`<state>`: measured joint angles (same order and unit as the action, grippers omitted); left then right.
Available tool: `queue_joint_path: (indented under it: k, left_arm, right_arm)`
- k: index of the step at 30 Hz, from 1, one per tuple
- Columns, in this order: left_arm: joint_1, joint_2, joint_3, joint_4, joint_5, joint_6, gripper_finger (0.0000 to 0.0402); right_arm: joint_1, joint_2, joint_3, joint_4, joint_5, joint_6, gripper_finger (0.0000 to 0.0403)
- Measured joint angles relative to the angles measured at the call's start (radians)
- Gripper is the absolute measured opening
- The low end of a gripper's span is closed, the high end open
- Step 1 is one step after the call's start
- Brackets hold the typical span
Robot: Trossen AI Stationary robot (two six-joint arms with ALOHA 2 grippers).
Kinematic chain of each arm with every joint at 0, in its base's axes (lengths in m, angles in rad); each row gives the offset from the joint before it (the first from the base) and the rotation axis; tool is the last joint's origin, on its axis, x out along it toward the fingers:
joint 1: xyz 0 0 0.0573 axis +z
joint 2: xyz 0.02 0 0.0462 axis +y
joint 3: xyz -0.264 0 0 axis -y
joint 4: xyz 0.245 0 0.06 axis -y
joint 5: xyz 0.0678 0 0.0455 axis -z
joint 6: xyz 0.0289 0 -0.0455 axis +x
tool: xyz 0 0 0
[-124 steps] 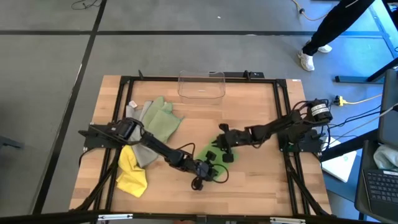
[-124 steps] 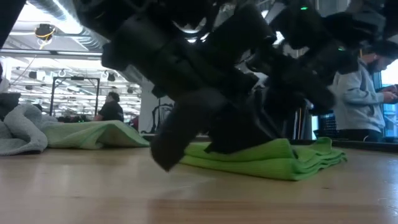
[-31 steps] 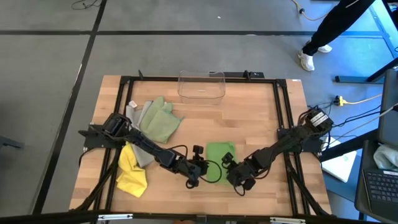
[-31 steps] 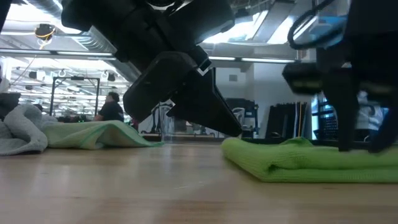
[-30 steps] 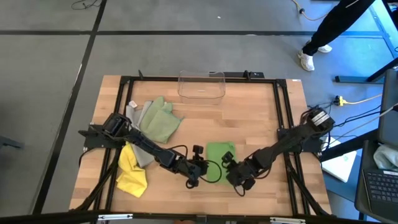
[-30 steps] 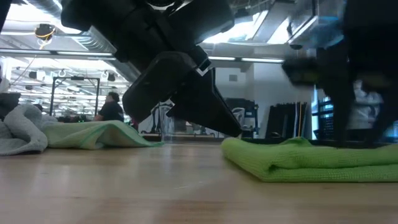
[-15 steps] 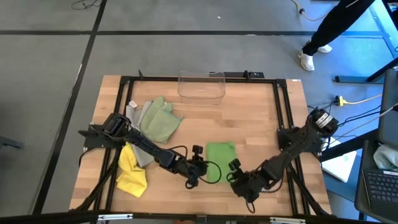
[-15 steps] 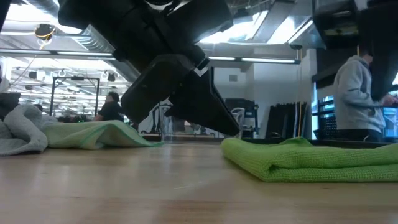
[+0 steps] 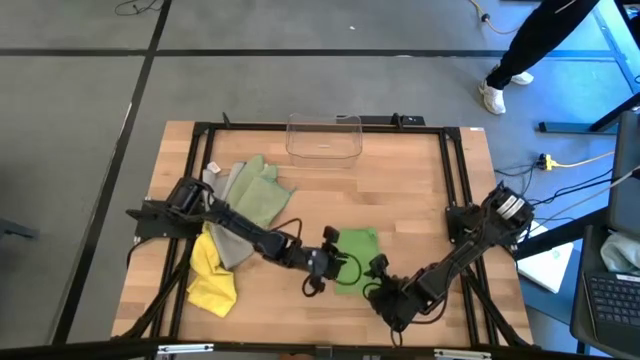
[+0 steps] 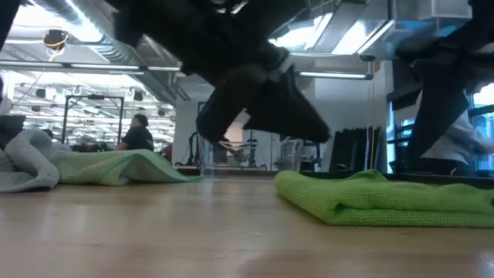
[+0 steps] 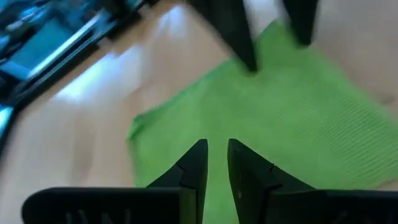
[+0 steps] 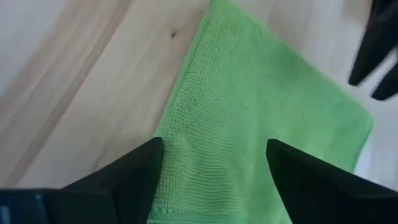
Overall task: Fold microfiber towels
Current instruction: Fold the green microfiber cloth
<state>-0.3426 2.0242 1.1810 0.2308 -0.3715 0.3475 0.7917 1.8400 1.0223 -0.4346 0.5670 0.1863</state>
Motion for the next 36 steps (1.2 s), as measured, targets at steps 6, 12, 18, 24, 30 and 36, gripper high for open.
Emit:
queue_joint_path:
  k: [6,12,18,24,30,36]
  left_arm:
    - [0.043,0.017,0.000,0.005,0.023,0.002,0.0056]
    - [0.040,0.018,0.000,0.082,0.086,0.025,0.0056]
    - [0.050,0.047,-0.002,0.183,0.108,0.090,0.0056]
    - [0.048,0.136,0.012,0.224,0.142,0.116,0.0057]
    - [0.069,0.222,0.093,0.235,0.133,0.100,0.0056]
    - [0.069,0.276,0.166,0.239,0.135,0.092,0.0056]
  right_arm:
    - [0.053,0.023,0.000,0.026,-0.007,0.071,0.0298]
    - [0.078,0.029,0.002,0.019,0.127,0.091,0.0298]
    - [0.087,0.112,0.006,0.036,0.217,0.051,0.0285]
    - [0.135,0.157,0.007,0.041,0.297,0.072,0.0257]
    - [0.146,0.160,0.005,0.037,0.335,0.101,0.0232]
    - [0.122,0.159,0.005,0.035,0.237,0.121,0.0225]
